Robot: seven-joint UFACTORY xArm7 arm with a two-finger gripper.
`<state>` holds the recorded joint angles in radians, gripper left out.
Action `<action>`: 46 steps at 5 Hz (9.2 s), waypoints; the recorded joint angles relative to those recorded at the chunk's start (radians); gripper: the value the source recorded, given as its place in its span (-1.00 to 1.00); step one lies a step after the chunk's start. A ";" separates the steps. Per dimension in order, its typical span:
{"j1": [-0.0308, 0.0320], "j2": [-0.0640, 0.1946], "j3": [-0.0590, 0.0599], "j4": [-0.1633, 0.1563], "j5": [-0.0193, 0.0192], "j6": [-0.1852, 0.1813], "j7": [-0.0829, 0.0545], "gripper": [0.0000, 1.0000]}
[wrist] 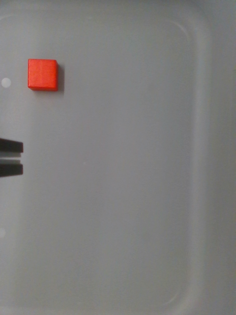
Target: Reach red block
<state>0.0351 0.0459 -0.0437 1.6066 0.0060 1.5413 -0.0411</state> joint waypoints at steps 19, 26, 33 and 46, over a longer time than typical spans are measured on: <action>0.0454 0.042 0.036 -0.217 -0.0039 -0.249 0.055 -1.00; 0.0783 0.072 0.063 -0.374 -0.0068 -0.429 0.095 -1.00; 0.1043 0.096 0.083 -0.498 -0.0090 -0.571 0.126 -1.00; 0.1538 0.142 0.123 -0.734 -0.0133 -0.843 0.186 -1.00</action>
<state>0.1889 0.1879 0.0791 0.8726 -0.0073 0.6987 0.1451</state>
